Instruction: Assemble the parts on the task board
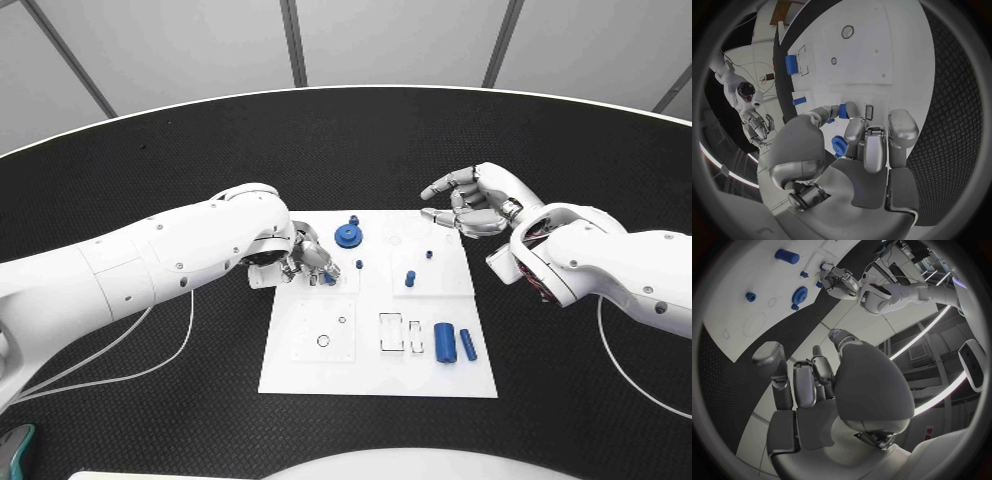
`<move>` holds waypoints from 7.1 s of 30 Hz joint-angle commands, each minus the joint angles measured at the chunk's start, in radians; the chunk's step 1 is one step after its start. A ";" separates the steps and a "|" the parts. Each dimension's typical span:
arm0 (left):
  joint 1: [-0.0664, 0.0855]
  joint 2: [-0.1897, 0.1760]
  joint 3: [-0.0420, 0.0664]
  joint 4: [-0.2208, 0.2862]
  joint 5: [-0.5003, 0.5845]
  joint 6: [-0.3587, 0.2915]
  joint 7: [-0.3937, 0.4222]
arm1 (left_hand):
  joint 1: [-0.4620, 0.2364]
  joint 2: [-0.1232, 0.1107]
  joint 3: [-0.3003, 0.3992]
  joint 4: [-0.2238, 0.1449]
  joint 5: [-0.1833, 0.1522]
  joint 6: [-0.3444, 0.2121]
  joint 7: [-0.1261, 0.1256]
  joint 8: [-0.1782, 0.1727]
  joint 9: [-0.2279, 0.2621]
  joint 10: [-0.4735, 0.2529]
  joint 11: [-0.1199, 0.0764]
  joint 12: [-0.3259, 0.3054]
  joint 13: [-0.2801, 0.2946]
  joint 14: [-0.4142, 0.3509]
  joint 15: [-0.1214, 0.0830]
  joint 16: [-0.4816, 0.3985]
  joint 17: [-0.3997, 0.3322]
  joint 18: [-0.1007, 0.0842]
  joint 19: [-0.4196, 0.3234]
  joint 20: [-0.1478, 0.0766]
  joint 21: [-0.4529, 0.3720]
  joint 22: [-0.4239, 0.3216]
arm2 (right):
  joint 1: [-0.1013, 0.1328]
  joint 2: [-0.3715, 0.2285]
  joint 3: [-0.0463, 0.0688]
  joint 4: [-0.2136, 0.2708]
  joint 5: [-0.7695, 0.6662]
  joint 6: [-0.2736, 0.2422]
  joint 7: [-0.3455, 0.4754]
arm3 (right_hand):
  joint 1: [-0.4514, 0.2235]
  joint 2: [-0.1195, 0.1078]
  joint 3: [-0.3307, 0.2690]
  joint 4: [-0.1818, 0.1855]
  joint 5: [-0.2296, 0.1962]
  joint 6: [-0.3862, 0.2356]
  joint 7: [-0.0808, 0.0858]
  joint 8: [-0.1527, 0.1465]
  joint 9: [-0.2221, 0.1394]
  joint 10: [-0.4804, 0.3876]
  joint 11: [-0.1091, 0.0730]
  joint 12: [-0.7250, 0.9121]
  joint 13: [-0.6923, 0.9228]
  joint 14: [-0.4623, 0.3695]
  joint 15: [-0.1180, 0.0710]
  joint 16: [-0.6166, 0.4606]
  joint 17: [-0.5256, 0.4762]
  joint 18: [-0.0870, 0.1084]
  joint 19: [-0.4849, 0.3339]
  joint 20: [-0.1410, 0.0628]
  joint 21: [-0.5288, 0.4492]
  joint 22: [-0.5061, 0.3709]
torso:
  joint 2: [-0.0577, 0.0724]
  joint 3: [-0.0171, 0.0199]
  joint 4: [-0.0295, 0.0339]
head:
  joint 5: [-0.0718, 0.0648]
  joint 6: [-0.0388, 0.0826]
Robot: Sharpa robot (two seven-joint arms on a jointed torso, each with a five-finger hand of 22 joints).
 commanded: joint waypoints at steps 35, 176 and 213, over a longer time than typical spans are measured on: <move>0.002 -0.028 0.000 0.026 0.101 0.014 0.020 | 0.117 0.064 0.213 -0.076 0.019 -0.034 0.019 0.008 0.015 -0.026 0.010 -0.044 -0.048 0.095 -0.002 -0.008 0.219 -0.013 -0.011 0.002 -0.004 -0.013 | 0.000 0.003 0.000 -0.006 0.000 0.005 -0.003 | -0.001 -0.014 0.008 0.000 0.006 0.003 0.002 0.005 -0.002 0.007 0.002 0.002 0.001 0.039 -0.006 -0.006 0.001 0.013 0.005 0.000 -0.004 0.001 | -0.001 0.0000 0.0008 | 0.002 0.001; 0.023 0.034 0.000 -0.059 0.135 0.175 -0.027 | 0.171 0.122 0.229 -0.055 -0.523 -0.095 0.049 -0.034 0.012 -0.104 0.039 -0.108 -0.169 0.090 0.024 -0.014 0.202 -0.004 -0.039 0.025 -0.040 -0.063 | 0.000 0.017 0.000 -0.019 0.000 0.011 -0.007 | -0.004 -0.016 0.015 0.000 0.009 0.004 0.002 0.007 -0.004 0.007 0.002 0.002 0.000 0.039 -0.006 -0.007 0.001 0.013 0.005 0.000 -0.008 -0.001 | -0.001 0.0013 -0.0002 | -0.005 0.007; 0.023 0.035 0.000 -0.084 0.134 0.176 -0.027 | 0.140 0.063 0.178 -0.011 -0.524 -0.085 0.042 -0.028 0.016 -0.103 0.035 -0.096 -0.167 0.087 0.021 -0.018 0.189 -0.002 -0.041 0.024 -0.044 -0.070 | 0.000 0.019 0.000 -0.021 0.000 0.010 -0.006 | -0.007 -0.019 0.023 0.000 0.011 0.003 0.002 0.007 -0.006 0.007 0.003 0.002 0.000 0.040 -0.006 -0.008 0.002 0.013 0.006 0.000 -0.010 -0.001 | 0.000 0.0010 -0.0004 | -0.003 0.004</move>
